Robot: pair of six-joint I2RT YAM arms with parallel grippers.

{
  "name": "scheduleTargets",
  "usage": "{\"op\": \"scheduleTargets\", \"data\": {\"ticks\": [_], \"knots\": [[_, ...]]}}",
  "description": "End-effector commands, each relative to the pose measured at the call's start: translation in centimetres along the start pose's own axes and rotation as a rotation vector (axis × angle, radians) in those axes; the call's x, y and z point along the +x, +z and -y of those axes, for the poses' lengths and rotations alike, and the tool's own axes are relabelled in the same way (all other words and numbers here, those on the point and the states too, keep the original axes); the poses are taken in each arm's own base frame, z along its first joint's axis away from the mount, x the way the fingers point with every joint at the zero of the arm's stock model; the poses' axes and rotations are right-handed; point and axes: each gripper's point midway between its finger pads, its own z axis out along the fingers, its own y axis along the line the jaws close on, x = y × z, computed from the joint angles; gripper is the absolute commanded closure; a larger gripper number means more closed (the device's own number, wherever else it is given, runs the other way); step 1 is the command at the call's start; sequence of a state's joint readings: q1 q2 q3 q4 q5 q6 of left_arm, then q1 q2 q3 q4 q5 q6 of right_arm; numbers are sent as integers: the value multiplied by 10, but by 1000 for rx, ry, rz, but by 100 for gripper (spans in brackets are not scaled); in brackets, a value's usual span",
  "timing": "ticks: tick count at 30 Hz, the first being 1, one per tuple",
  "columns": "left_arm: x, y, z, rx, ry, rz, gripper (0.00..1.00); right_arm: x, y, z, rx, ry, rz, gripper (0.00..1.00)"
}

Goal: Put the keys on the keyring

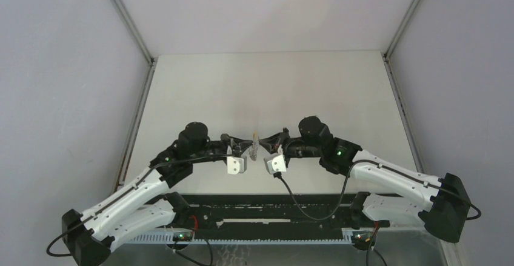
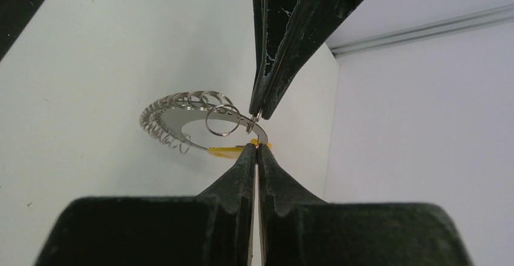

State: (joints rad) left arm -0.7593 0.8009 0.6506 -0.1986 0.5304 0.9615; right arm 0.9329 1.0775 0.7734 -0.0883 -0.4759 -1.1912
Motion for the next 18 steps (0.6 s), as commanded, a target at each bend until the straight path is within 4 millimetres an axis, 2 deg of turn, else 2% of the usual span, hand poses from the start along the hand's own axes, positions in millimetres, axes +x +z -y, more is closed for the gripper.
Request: {"op": "scheduleTargets", "data": {"ticks": [1,7,12,18], "knots": [[-22,-2,-16,-30,43,67,100,-15,0,19,43,-47,37,100],[-24,-2,-19,-63,39,86,100,-11,2,14,23,-31,20,100],[-26,-6,-25,-102,-38,143,100,-7,-1,13,19,-3,-5,100],[-24,-6,-26,-115,-89,183,100,-15,-7,16,39,23,26,100]]}}
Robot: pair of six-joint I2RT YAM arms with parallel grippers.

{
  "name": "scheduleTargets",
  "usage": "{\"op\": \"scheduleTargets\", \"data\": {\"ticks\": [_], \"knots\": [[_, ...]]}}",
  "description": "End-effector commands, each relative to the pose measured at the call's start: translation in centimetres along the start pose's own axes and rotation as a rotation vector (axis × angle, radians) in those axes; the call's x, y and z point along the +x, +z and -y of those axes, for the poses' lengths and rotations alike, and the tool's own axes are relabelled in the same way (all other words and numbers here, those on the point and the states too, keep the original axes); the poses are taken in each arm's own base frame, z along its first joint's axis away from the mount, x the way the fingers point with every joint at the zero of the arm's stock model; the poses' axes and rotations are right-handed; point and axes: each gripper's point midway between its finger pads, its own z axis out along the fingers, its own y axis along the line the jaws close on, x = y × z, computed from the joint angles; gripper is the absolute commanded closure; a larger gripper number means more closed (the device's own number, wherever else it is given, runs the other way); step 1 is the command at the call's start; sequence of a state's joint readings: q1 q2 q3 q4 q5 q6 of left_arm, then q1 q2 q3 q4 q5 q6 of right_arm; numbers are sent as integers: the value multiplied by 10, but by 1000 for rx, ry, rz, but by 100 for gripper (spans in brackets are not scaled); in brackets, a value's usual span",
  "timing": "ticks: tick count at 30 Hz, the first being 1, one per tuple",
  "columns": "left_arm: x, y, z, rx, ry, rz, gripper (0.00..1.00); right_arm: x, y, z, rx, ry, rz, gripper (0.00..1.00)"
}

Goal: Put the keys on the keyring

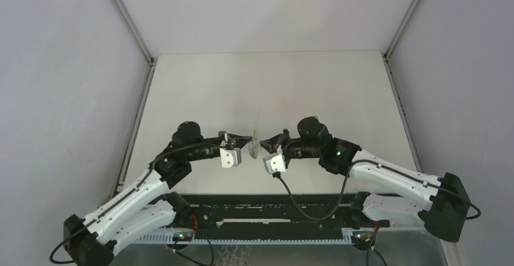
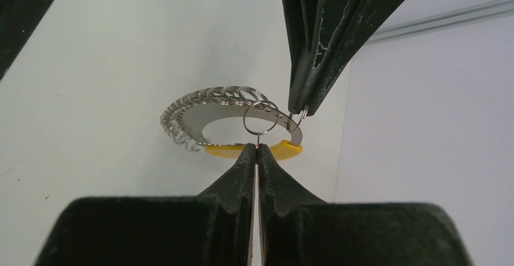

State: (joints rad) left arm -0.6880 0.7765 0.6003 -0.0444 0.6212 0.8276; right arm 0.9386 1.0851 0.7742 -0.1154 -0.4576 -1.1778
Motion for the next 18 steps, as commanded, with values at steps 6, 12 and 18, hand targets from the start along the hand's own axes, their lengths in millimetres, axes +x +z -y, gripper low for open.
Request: {"op": "scheduleTargets", "data": {"ticks": [6,12,18], "knots": [[-20,-1,-12,-44,-6,97,100,-19,-11,34,140,52,51,100],[-19,-1,-11,-40,-22,96,100,-22,-9,43,204,47,57,100],[-20,-1,-12,-42,-21,95,100,-18,-8,42,208,60,33,100]]}}
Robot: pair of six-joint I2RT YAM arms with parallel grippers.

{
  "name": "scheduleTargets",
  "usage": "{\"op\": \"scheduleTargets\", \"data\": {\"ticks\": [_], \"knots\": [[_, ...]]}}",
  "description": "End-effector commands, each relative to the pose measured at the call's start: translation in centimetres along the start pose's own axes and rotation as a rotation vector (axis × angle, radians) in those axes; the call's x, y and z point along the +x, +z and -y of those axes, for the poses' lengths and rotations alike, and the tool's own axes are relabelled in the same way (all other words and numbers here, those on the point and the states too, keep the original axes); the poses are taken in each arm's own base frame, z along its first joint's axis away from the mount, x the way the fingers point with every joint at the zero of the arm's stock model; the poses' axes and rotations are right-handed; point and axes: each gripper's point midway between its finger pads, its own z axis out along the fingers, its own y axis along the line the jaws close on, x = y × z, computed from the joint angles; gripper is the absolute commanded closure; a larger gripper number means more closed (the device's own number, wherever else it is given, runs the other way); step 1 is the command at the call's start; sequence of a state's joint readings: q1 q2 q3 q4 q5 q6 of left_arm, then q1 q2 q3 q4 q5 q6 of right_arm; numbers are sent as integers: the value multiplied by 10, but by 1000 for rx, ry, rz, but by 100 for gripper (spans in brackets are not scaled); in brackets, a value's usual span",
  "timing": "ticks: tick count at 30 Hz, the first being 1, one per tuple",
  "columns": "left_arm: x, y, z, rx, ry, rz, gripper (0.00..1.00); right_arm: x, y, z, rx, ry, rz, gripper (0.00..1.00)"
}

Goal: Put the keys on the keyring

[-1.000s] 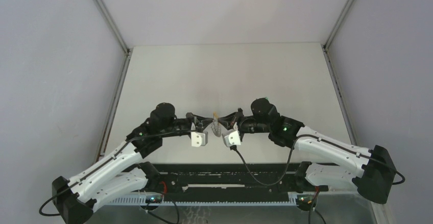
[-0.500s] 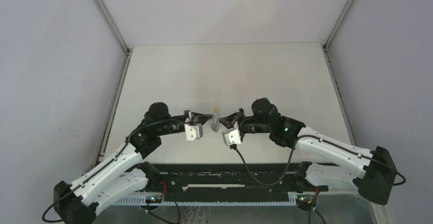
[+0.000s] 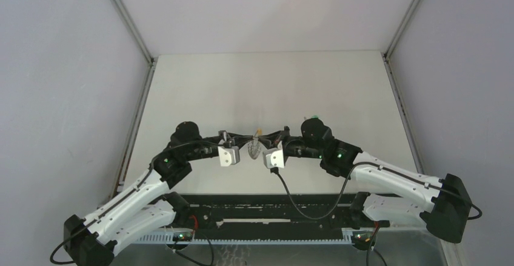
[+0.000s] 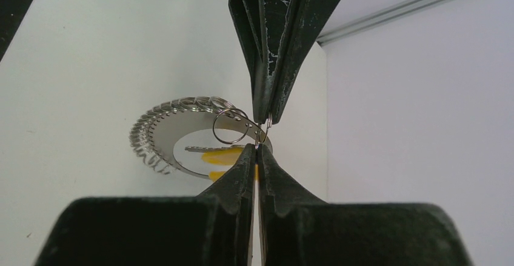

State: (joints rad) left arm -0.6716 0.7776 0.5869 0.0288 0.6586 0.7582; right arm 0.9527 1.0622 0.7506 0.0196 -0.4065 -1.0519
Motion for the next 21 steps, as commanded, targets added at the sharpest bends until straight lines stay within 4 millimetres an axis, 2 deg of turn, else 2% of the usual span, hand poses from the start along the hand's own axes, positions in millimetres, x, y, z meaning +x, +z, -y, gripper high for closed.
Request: {"op": "scheduleTargets", "data": {"ticks": [1,8,21], "knots": [[-12,-1,-7,-23,16,44,100,-11,-3,20,86,-3,14,100],[-12,-3,-10,-46,13,37,100,-7,-5,20,89,7,-5,100],[-12,-2,-12,-51,-3,36,100,-14,-7,23,103,-3,9,100]]}}
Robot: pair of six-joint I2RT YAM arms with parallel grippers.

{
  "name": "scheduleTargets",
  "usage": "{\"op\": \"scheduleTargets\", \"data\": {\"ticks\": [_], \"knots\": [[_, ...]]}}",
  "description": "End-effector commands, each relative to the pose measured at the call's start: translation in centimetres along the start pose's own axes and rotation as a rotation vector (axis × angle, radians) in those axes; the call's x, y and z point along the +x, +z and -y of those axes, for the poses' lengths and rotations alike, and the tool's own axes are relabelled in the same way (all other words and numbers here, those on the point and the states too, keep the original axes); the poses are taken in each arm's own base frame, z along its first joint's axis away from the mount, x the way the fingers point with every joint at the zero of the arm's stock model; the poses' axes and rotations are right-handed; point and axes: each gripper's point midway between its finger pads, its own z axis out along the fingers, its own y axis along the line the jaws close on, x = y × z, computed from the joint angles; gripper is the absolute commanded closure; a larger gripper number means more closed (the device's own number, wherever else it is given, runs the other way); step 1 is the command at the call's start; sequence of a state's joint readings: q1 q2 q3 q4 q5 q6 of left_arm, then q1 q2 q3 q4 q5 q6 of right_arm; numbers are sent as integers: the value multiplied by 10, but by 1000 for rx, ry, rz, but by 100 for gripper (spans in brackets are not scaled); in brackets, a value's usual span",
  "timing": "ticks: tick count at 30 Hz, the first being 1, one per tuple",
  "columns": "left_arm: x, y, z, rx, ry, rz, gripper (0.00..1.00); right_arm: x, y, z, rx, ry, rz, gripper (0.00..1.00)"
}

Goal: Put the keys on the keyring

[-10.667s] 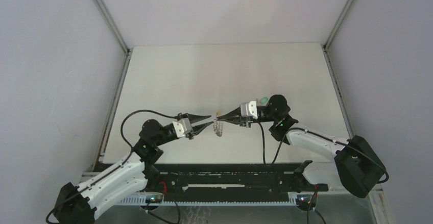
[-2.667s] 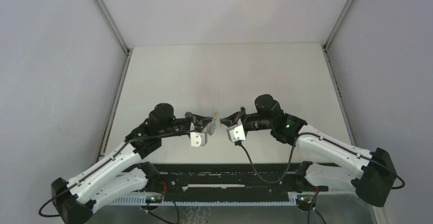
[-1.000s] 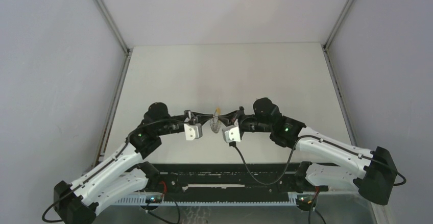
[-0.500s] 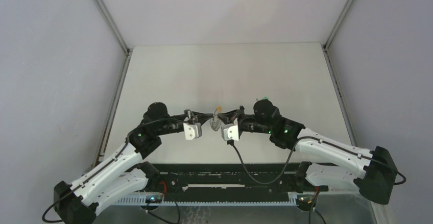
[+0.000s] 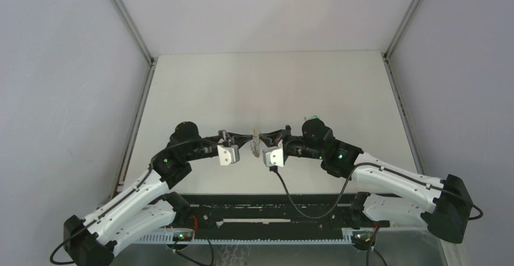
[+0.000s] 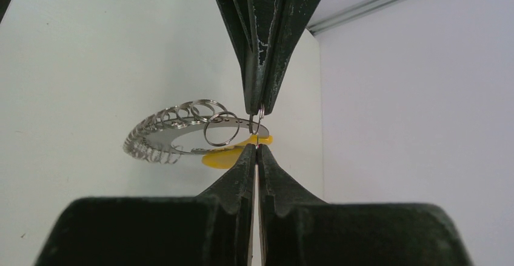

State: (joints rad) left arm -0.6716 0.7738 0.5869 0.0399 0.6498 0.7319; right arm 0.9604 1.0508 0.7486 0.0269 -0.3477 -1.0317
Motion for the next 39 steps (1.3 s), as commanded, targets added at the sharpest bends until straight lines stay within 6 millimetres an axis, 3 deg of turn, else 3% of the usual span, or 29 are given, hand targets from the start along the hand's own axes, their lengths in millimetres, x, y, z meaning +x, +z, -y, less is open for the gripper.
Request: {"op": "scheduleTargets", "data": {"ticks": [1,25,39], "knots": [[-11,-1,-10,-38,15,33,100,-17,-3,16,60,-12,47,100],[-15,-4,-23,-106,-12,35,100,-16,-3,9,54,15,13,100],[-14,-2,-21,-95,-15,38,100,-15,-5,21,114,14,-7,100]]}}
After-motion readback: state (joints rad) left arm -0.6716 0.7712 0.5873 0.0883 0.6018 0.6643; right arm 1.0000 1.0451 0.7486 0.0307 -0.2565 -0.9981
